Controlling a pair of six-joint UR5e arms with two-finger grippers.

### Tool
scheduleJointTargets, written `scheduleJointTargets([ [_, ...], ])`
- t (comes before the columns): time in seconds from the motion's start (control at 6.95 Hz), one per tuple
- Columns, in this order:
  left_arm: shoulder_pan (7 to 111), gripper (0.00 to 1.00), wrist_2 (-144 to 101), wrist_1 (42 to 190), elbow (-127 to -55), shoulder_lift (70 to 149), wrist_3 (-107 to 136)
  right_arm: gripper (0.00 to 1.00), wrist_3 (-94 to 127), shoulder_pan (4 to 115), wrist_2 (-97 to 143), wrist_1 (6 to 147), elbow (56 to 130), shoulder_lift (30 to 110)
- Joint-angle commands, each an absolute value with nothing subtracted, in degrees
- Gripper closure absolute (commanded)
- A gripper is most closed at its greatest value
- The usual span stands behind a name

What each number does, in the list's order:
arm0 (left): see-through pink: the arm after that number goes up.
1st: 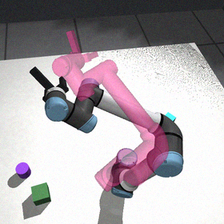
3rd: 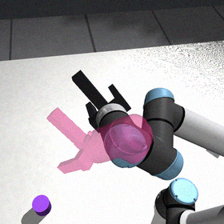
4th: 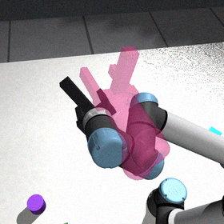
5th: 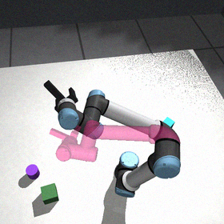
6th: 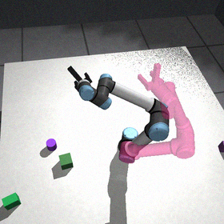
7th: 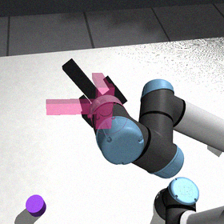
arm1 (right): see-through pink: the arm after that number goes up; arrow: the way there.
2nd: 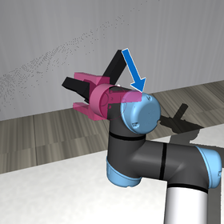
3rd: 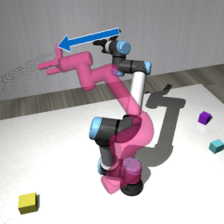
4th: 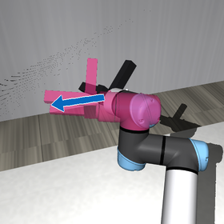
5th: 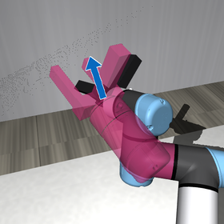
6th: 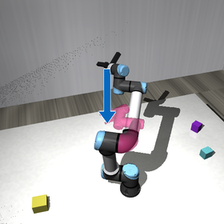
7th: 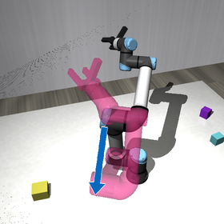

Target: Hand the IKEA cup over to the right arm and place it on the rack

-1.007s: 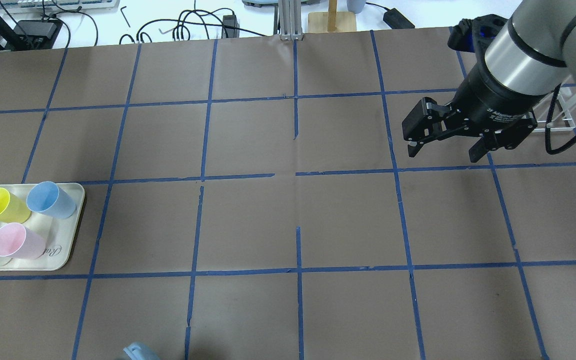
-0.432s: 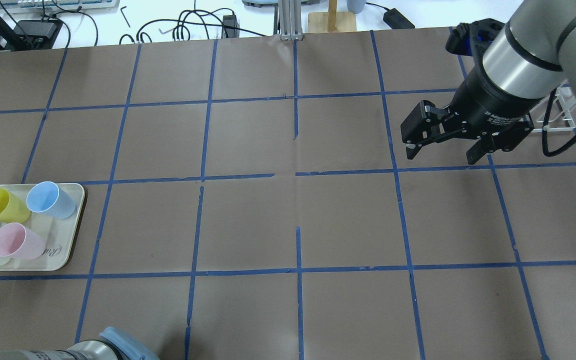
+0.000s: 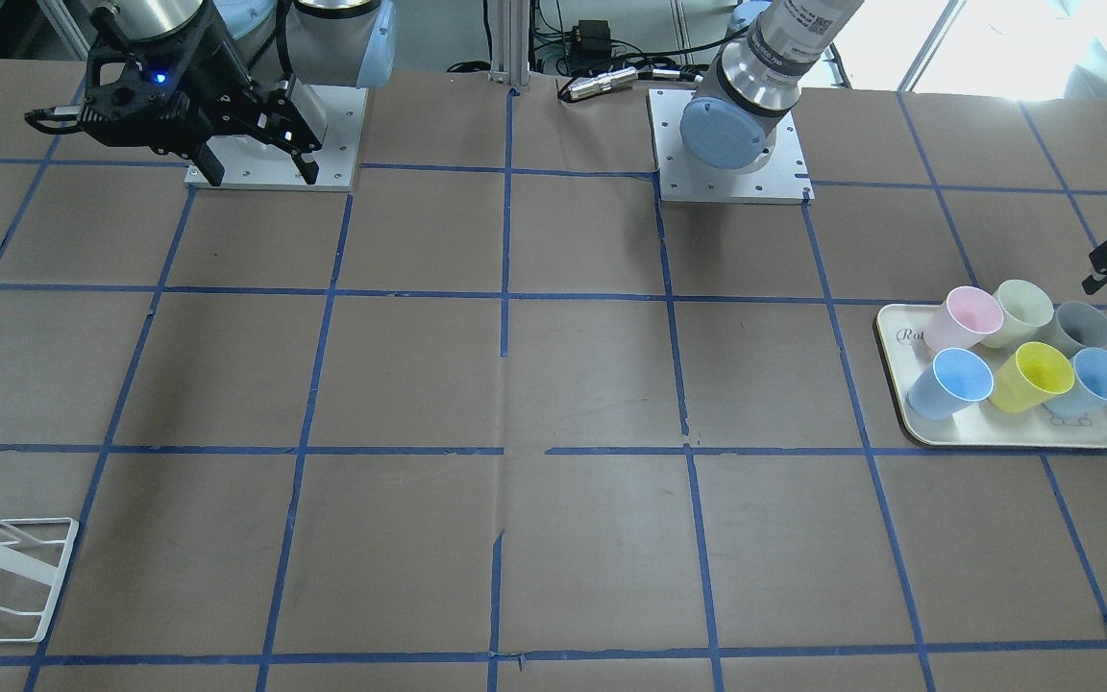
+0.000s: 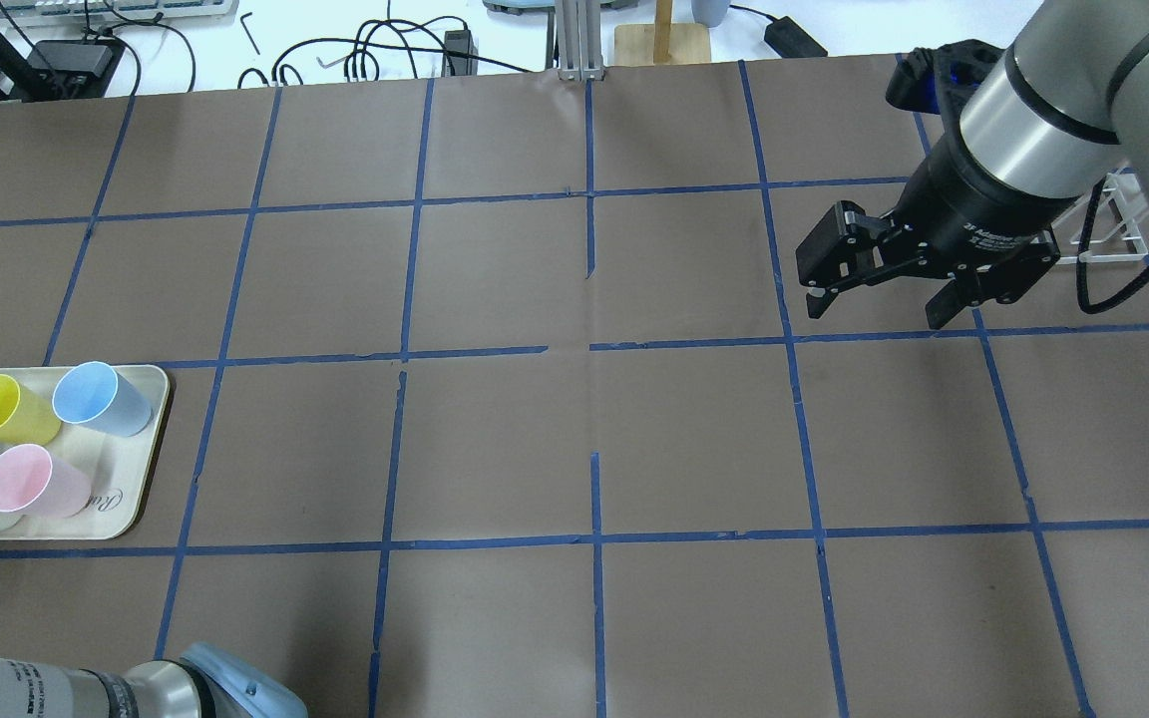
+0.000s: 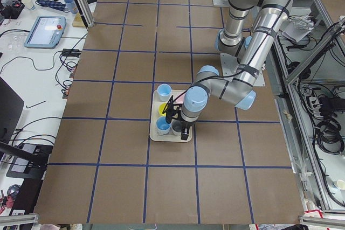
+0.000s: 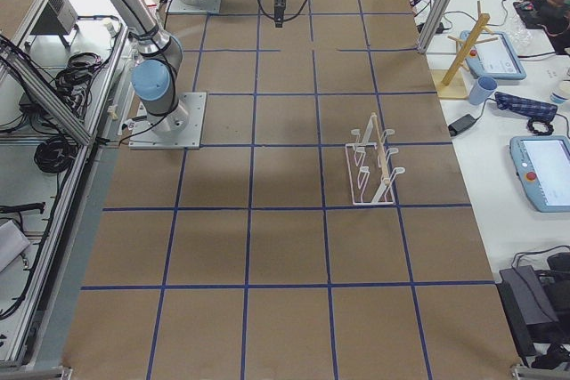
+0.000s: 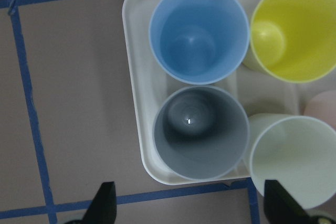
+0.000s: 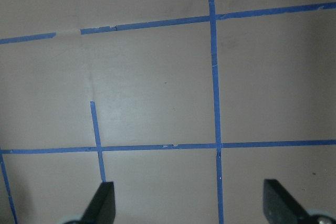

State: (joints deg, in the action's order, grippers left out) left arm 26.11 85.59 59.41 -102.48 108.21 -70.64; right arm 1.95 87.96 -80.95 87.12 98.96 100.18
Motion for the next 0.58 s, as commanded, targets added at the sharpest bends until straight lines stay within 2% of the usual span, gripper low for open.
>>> scheduleJointTargets([
  [0.0,25.84,0.00,83.77,58.36,-101.69,111.26,-70.84,0.00,2.02,87.72,-76.83,86.75,98.96,100.02],
  [0.43,25.93,0.00,82.53,57.49,-101.51,112.84,-70.75,0.00,1.32,84.21,-55.73,86.83,100.81,100.11],
])
